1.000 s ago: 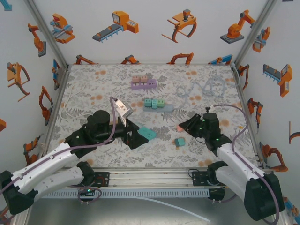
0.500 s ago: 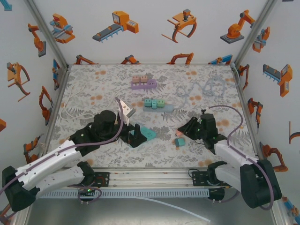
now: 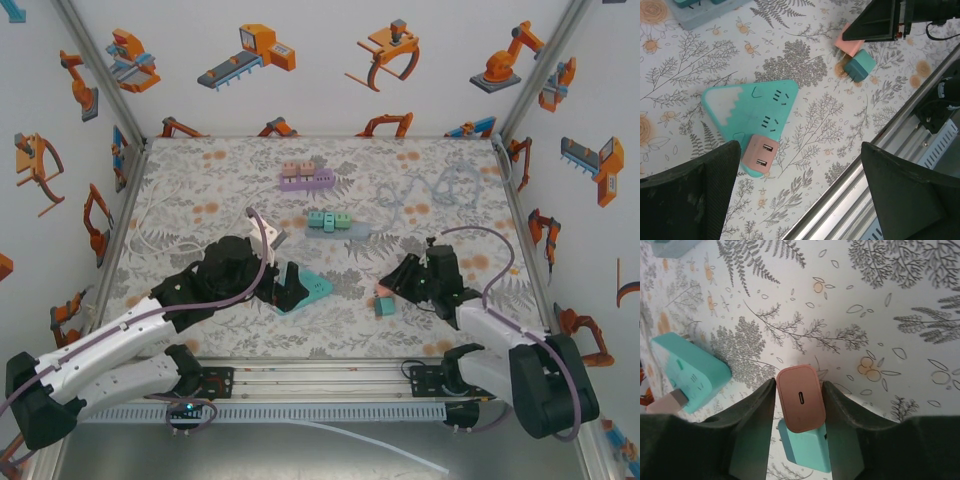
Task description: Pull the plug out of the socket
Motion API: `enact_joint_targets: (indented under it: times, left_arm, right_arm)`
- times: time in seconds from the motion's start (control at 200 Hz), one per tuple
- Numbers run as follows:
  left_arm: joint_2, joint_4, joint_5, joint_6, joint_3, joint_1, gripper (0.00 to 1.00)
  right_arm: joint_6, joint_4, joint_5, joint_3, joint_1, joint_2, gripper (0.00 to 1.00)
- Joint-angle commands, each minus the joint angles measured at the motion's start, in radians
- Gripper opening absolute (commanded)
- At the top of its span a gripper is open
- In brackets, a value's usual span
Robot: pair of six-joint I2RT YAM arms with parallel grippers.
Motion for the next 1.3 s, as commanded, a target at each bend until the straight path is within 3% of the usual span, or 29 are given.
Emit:
enact_joint_targets:
  times: [0.0,0.265,0.516,0.716,0.846,1.101,1.297]
  left_arm:
    - [-0.02,-0.033,-0.058,-0.018,0.024,-0.005,0.97]
    - [-0.061,-0.106,-0.191,-0.053,0.027,-0.004,0.97]
    - [-0.05,-0.213,-0.17,0.005,0.084,-0.006,1.0]
    - [0.06,-0.278,-0.198,0.088,0.149,-0.045,0.96]
    - [0.142,-0.298,-0.289,0.156,0.185,-0.107,0.93]
    - [0.258,-0.291,-0.399,0.238,0.201,-0.174,0.88]
    - [0.327,-0.245,-0.346,0.31,0.176,-0.183,0.83]
  right_arm:
    - [-0.026,-0.088,0.079,-0.01,-0.005,-0.053,0.45]
    - [-0.051,-0.248,0.15,0.03,-0.004,-0.237,0.52]
    - [-0.185,-0.35,0.127,0.227,0.053,-0.308,0.53]
    - [-0.305,-0.325,0.092,0.44,0.255,-0.087,0.53]
    - [-0.388,-0.299,0.043,0.574,0.366,0.105,0.59]
    - [-0.39,-0.172,-0.049,0.673,0.409,0.414,0.65]
    - [-0.38,-0.084,-0.129,0.696,0.429,0.571,0.65]
